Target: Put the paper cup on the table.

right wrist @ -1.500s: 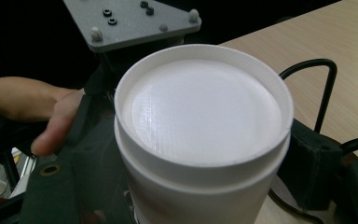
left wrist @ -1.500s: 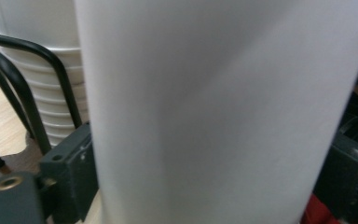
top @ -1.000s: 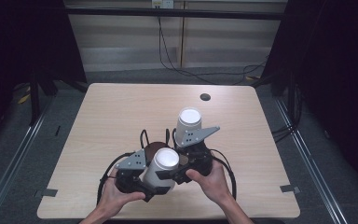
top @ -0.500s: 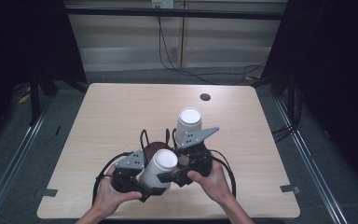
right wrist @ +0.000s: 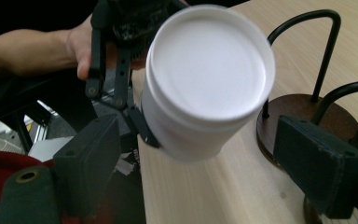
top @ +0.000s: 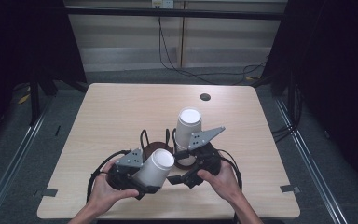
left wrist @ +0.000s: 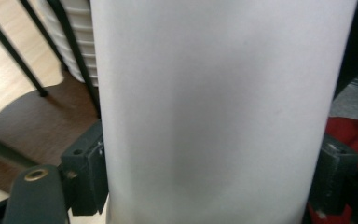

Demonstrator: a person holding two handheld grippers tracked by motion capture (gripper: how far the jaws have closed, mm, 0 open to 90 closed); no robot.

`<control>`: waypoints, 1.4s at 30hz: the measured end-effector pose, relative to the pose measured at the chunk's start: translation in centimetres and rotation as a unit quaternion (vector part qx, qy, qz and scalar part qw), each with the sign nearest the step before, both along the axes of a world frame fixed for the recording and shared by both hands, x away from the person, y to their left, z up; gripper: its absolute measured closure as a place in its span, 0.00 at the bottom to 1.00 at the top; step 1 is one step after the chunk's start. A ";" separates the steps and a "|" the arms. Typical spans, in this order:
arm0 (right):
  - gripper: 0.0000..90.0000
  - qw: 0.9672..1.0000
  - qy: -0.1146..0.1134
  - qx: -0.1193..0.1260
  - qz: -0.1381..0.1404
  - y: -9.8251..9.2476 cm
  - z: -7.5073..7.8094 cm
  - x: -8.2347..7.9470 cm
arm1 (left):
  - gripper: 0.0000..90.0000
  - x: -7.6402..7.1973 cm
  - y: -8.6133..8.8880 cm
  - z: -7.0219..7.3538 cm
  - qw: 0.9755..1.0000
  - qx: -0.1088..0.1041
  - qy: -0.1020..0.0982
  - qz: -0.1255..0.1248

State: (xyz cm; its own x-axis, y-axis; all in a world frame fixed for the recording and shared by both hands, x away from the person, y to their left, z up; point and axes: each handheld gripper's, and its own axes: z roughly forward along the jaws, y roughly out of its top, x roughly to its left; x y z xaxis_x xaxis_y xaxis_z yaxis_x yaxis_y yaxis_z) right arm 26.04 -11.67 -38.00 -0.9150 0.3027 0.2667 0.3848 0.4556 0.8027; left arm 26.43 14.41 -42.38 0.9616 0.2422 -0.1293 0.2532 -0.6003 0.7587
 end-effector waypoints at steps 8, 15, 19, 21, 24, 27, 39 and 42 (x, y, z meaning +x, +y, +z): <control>0.17 0.999 0.001 -0.047 0.000 0.0 -0.5 0.2 | 0.21 0.2 0.1 0.1 0.999 0.032 0.006 -0.014; 0.18 0.997 0.003 -0.070 0.010 0.6 -0.9 0.7 | 0.21 0.4 0.2 0.1 0.998 0.055 0.016 -0.025; 0.17 0.996 -0.007 -0.090 0.020 0.9 -0.8 0.6 | 0.21 0.4 0.3 0.3 0.996 0.075 0.024 -0.032; 0.17 0.995 -0.010 -0.092 0.027 0.9 -0.6 0.6 | 0.21 0.4 0.2 0.5 0.996 0.080 0.024 -0.032; 0.17 0.995 -0.017 -0.095 0.025 0.7 -0.2 0.6 | 0.21 0.4 0.2 1.1 0.994 0.091 0.027 -0.044; 0.20 0.994 -0.017 -0.103 0.029 0.4 0.2 0.6 | 0.21 0.6 0.2 1.6 0.993 0.102 0.025 -0.051; 0.17 0.990 -0.016 -0.132 0.038 0.0 0.5 1.4 | 0.21 1.4 -1.5 3.3 0.980 0.180 0.008 -0.079; 0.17 0.987 -0.016 -0.153 0.043 0.4 -0.1 1.2 | 0.21 1.4 -2.4 3.1 0.975 0.204 0.007 -0.090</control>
State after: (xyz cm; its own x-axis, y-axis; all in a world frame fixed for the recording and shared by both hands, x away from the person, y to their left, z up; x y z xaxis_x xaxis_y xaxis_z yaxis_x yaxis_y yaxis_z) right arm 27.20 -11.28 -38.08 -0.9476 0.2849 0.1447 0.3099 0.7087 0.6338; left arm 27.82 12.01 -39.30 0.9922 0.1035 -0.0701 0.1239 -0.8874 0.4441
